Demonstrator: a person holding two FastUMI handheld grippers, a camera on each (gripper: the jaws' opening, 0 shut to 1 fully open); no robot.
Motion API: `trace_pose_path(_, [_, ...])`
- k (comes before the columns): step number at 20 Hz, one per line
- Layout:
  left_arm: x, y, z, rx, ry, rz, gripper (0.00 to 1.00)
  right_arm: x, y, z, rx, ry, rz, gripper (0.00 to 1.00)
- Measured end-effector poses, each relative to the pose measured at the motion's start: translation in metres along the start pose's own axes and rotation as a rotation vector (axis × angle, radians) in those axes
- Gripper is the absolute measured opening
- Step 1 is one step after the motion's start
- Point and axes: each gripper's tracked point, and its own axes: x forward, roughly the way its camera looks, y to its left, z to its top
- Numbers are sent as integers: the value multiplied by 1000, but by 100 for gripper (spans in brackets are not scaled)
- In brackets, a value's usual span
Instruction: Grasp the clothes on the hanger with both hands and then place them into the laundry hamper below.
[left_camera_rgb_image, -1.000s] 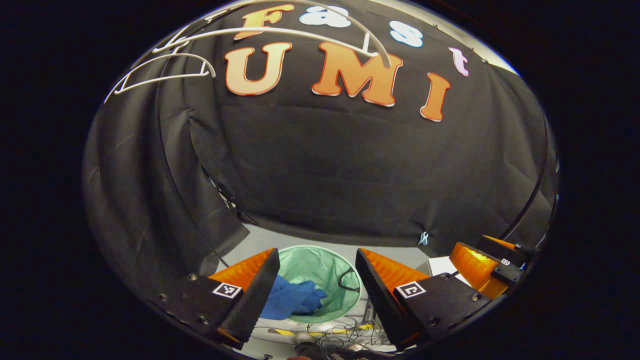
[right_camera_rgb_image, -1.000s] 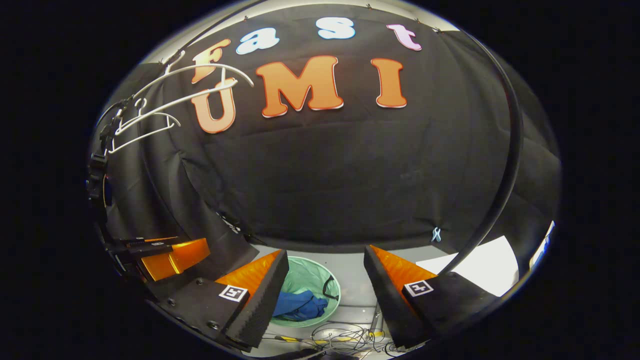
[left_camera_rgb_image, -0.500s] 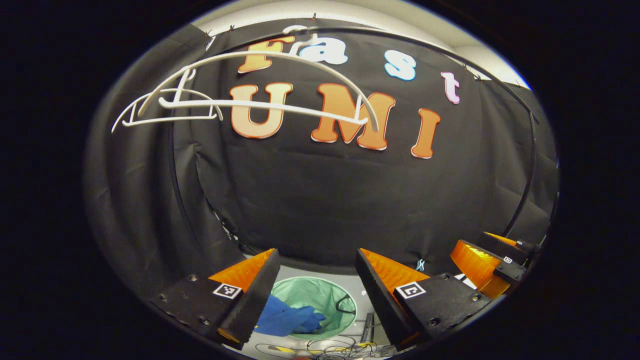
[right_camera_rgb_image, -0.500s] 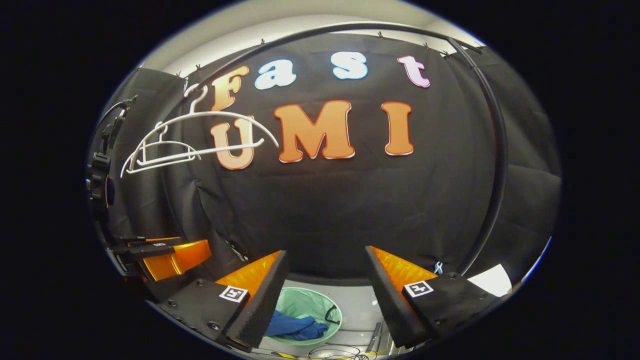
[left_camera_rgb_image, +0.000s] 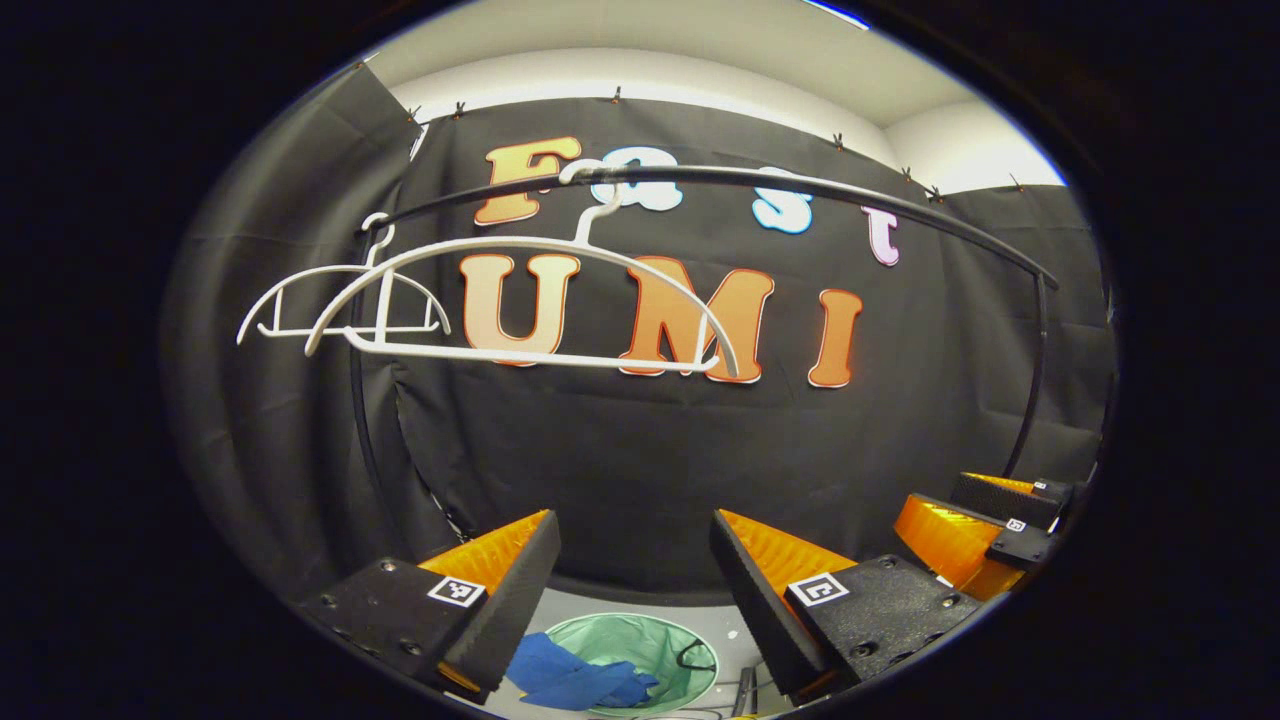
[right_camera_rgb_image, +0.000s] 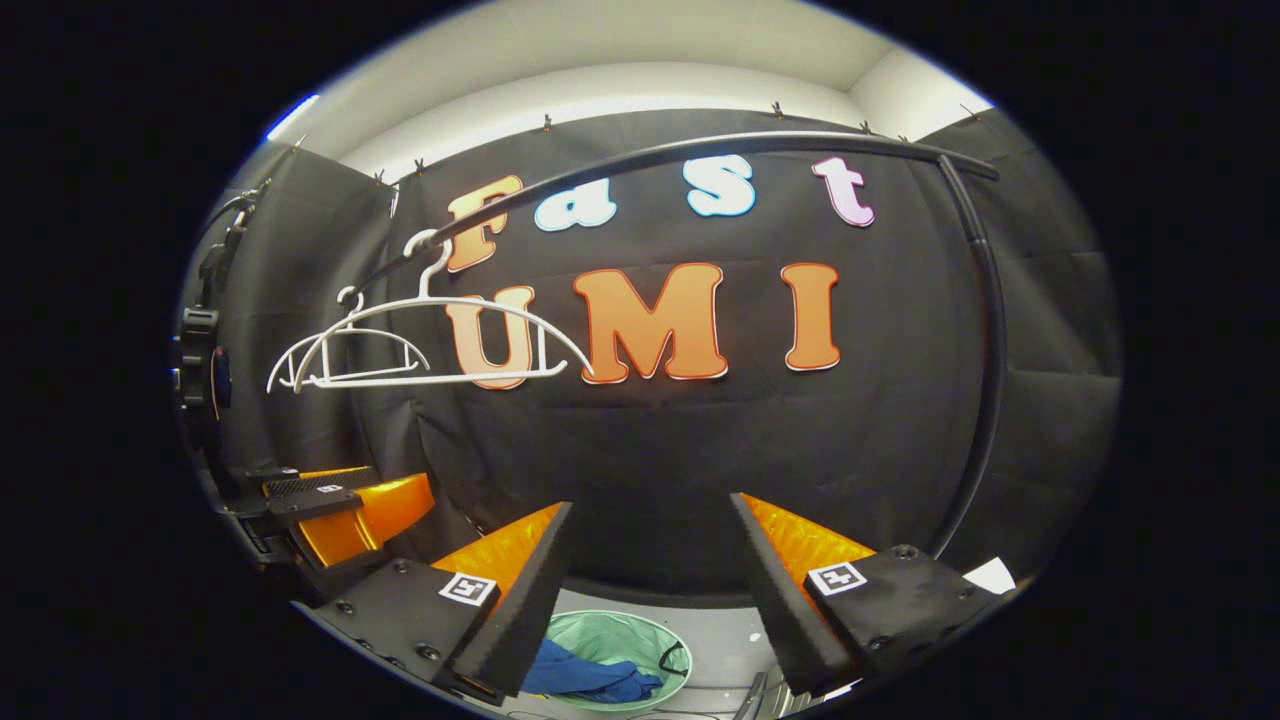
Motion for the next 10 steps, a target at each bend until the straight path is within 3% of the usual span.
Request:
trace_pose_path(7, [-2, 7, 7, 11, -37, 10, 93, -5, -4, 8, -18, -28, -20, 98])
trace_pose_path(10, [-3, 7, 4, 17, -37, 10, 93, -4, -3, 7, -5, -23, -17, 89])
